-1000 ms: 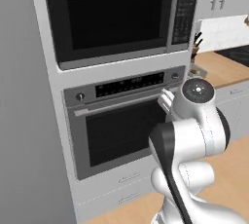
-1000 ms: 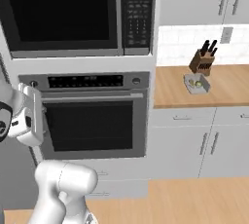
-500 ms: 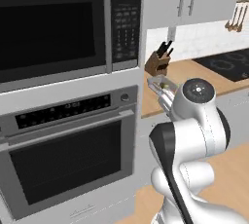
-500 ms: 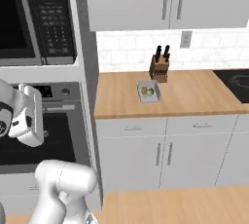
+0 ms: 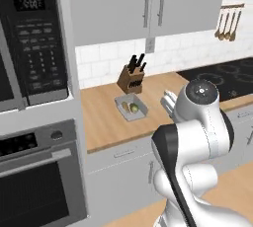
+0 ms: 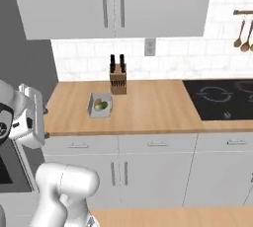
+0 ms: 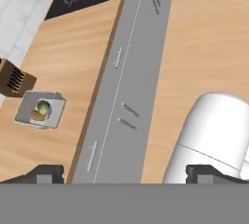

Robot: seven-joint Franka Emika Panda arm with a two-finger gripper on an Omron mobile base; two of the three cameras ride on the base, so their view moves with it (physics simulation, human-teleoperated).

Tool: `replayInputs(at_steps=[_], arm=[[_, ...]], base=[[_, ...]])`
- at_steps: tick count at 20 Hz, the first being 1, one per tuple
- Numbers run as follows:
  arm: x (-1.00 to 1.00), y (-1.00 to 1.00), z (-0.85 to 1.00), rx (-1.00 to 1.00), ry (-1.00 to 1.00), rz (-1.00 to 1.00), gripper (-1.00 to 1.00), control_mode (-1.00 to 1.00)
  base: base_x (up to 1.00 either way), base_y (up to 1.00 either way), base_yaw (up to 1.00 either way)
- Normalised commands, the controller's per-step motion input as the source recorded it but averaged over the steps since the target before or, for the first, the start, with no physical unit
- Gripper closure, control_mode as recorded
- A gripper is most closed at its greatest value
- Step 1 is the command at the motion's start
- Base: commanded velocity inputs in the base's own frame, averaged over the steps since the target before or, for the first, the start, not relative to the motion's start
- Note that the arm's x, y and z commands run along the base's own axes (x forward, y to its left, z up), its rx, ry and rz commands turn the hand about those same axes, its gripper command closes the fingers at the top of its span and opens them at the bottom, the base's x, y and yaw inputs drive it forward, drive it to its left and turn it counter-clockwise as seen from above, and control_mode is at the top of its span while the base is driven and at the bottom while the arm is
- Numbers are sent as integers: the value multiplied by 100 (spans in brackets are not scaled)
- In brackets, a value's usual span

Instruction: Take the meat container that has the steak and place it on the second highest rack of the freezer. Then take the vegetable container that has the sweet potato and cucumber and place it on the highest rack of the freezer.

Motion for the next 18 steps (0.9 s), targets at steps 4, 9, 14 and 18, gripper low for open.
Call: replayInputs(at_steps=[4,9,14,18], arm=[[0,0,0,0,0,0,-100,100],[0,0,0,0,0,0,-100,100],[0,0,0,0,0,0,-100,100],[0,0,0,0,0,0,-100,100]], base=[[96,-76,16],[80,-32,30],[16,24,41],[11,3,12]])
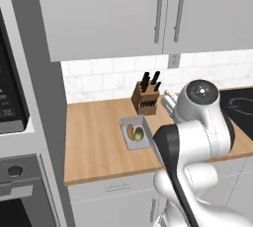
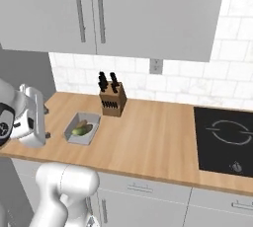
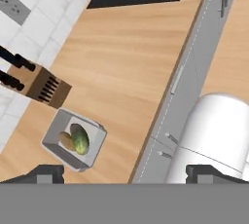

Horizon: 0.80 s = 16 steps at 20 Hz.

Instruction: Take the meat container that has the steak and place it on the second highest rack of the freezer. Then take the vegetable container that has the sweet potato and cucumber and place it on the highest rack of the freezer.

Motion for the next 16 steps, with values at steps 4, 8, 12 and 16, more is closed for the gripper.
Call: replayInputs(at_steps=[4,8,12,16], arm=[[30,0,-22,9,0,6,-100,-100],[91,-15,-93,25,1,34,-100,-100],[87,-1,-100,19,5,42,-100,-100],[88,0,-93,13,9,19,-100,-100]], base=[[20,0,4],[0,0,0],[0,0,0],[0,0,0]])
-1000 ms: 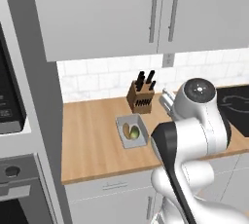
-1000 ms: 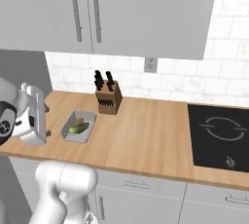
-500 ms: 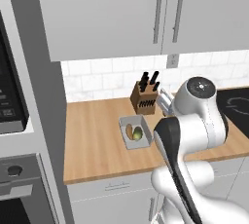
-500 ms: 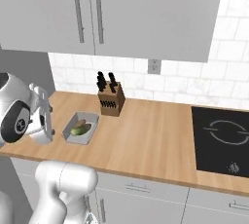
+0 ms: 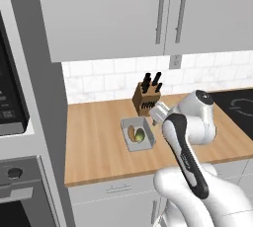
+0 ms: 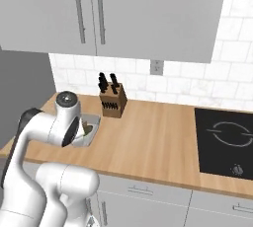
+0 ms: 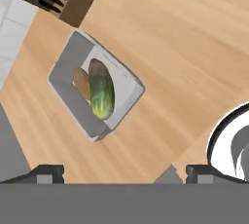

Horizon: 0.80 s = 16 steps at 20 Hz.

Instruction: Take the meat container that has the steak and place it on the second highest rack of the freezer. Then take the vegetable container that has the sweet potato and cucumber and place it on the highest rack of the freezer.

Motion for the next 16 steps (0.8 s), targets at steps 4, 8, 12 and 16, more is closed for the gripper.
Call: replayInputs(at_steps=[4,8,12,16], arm=[[57,-6,-91,2,11,7,-100,-100],[22,-14,-84,0,17,0,-100,-100],[29,0,-77,0,22,0,-100,-100],[34,0,-84,0,8,0,-100,-100]], base=[[0,0,0],[0,0,0],[0,0,0],[0,0,0]])
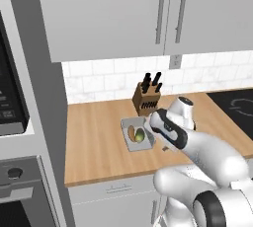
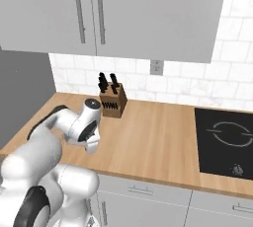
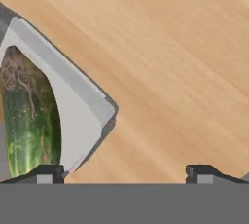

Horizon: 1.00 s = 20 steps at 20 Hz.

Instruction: Take the meat container that has the steak and place it on the second highest rack of the freezer. Then take the vegetable container that has the sweet potato and cucumber and place it on the highest rack of the freezer.

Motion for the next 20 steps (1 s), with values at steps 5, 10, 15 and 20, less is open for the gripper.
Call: replayInputs(at_steps=[5,10,15,20], arm=[[57,-13,-31,5,0,0,-100,-100],[46,3,-56,0,3,0,-100,-100],[0,33,-58,0,1,1,-100,-100],[-1,38,-59,0,2,1,-100,-100]], base=[[0,0,0],[0,0,0],[0,0,0],[0,0,0]])
